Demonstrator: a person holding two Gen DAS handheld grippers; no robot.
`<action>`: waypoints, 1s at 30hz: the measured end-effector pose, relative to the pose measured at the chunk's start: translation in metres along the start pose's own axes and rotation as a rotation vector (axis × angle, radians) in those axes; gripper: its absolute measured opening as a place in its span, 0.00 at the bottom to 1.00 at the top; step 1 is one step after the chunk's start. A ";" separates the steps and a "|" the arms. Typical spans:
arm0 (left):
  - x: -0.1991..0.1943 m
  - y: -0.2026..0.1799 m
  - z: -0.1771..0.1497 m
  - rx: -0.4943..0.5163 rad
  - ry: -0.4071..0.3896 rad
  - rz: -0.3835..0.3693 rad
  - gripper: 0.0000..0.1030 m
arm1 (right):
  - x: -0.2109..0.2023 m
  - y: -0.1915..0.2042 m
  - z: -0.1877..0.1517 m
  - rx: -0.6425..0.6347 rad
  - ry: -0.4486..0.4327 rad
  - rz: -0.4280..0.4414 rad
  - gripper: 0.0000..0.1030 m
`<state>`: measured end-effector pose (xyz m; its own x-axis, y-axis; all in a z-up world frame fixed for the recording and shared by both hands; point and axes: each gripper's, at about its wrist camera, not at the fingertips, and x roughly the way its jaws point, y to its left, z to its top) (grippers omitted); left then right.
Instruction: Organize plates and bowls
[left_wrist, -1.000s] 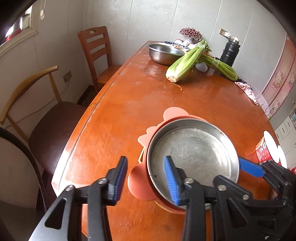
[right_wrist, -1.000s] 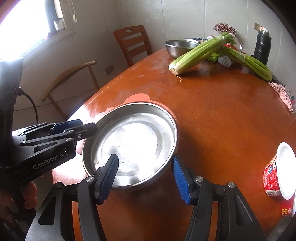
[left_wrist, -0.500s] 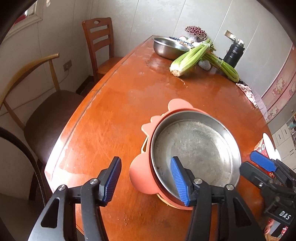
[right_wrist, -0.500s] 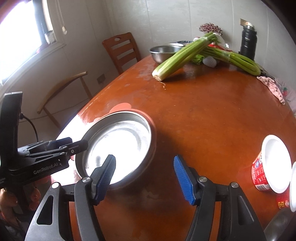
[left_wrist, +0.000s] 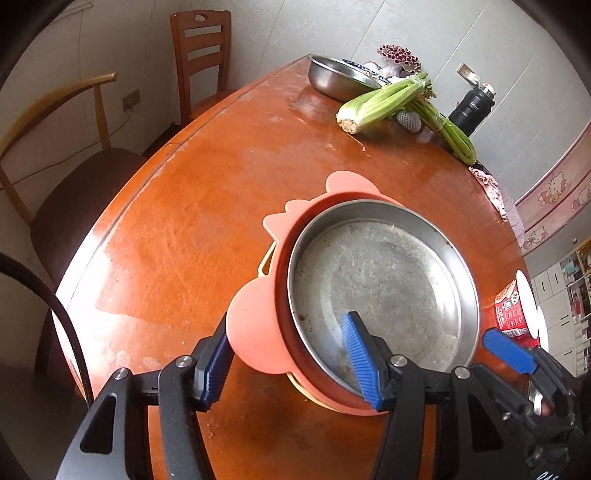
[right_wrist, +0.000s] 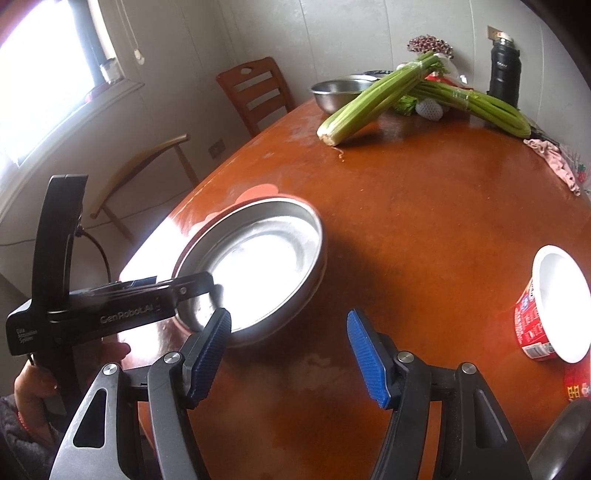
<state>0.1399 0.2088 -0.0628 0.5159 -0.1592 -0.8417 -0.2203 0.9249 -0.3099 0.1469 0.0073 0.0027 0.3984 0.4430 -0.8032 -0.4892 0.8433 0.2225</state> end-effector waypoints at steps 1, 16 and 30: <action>0.000 0.000 0.000 -0.002 0.000 0.001 0.56 | 0.001 0.000 -0.001 0.000 0.003 0.005 0.65; 0.014 -0.045 0.002 0.071 0.027 -0.025 0.56 | -0.003 -0.028 -0.002 0.056 -0.006 -0.009 0.65; 0.030 -0.078 0.009 0.120 0.033 -0.026 0.57 | -0.008 -0.052 -0.008 0.099 0.000 -0.037 0.65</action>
<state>0.1800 0.1353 -0.0599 0.4926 -0.1927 -0.8487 -0.1059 0.9547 -0.2782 0.1624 -0.0424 -0.0070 0.4145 0.4108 -0.8120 -0.3954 0.8850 0.2459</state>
